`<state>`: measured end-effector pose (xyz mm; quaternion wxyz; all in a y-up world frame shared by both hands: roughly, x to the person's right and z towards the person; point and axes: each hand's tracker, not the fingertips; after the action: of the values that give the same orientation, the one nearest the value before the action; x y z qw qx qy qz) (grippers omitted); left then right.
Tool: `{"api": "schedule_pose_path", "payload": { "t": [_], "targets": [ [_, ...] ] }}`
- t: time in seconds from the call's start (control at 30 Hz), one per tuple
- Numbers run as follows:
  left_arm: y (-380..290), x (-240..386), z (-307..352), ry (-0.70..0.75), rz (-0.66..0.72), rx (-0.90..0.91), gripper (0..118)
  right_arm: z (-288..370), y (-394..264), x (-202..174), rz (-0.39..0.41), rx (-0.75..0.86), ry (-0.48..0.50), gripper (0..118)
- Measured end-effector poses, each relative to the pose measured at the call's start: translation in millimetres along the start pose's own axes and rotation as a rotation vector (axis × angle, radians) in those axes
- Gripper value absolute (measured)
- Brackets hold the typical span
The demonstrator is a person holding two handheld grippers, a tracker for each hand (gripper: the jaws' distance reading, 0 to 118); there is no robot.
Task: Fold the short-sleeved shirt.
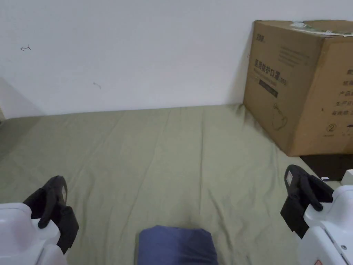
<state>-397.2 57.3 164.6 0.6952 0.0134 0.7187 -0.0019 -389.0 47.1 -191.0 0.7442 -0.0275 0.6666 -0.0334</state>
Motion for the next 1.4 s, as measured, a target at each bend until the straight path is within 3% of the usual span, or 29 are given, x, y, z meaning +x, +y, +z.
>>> {"api": "schedule_pose_path", "payload": {
  "t": [0.47, 0.53, 0.57, 0.6, 0.67, 0.73, 0.8, 0.87, 0.93, 1.0, 1.07, 1.1, 1.13, 1.2, 1.23, 1.33, 1.4],
  "targets": [
    [-9, 0, -8, 0.004, 0.030, -0.042, 0, 4, 10, 7, 0.024, 0.020, -0.007, 1],
    [-13, -4, -7, 0.008, 0.037, -0.063, 0, -4, 11, 7, 0.018, 0.009, 0.033, 1],
    [-15, -6, -9, 0.008, 0.044, -0.074, 0, -12, 10, 7, 0.002, -0.020, 0.099, 1],
    [-16, -9, -11, 0.005, 0.050, -0.090, 0, -25, 8, 8, -0.032, -0.083, 0.199, 1],
    [-20, -17, -15, -0.016, 0.077, -0.151, 0, -61, -6, 6, -0.106, -0.359, 0.402, 1],
    [-26, -27, -22, -0.088, 0.137, -0.220, 0, -99, -38, -3, -0.156, -0.648, 0.508, 1],
    [-35, -37, -30, -0.154, 0.215, -0.295, 0, -124, -76, -16, -0.089, -0.811, 0.466, 1],
    [-49, -49, -45, -0.236, 0.314, -0.407, 0, -144, -114, -32, 0.100, -0.948, 0.442, 1],
    [-69, -60, -64, -0.283, 0.397, -0.541, 0, -163, -149, -43, 0.210, -1.082, 0.430, 1],
    [-91, -71, -81, -0.305, 0.482, -0.643, 0, -177, -176, -47, 0.237, -1.158, 0.414, 1],
    [-116, -79, -97, -0.358, 0.562, -0.729, 0, -186, -192, -46, 0.170, -1.201, 0.397, 1],
    [-127, -81, -106, -0.390, 0.597, -0.774, 3, -189, -195, -45, 0.130, -1.201, 0.402, 1],
    [-140, -84, -115, -0.418, 0.632, -0.816, 16, -192, -195, -45, 0.114, -1.200, 0.396, 1],
    [-166, -87, -133, -0.469, 0.697, -0.876, 21, -193, -194, -45, 0.123, -1.213, 0.394, 1],
    [-180, -88, -143, -0.507, 0.751, -0.916, 35, -192, -194, -45, 0.132, -1.211, 0.402, 1],
    [-224, -79, -174, -0.682, 0.909, -1.068, 114, -187, -195, -42, 0.167, -1.184, 0.439, 1],
    [-251, -67, -191, -0.756, 0.977, -1.120, 118, -186, -195, -41, 0.154, -1.176, 0.439, 1]
  ]
}}
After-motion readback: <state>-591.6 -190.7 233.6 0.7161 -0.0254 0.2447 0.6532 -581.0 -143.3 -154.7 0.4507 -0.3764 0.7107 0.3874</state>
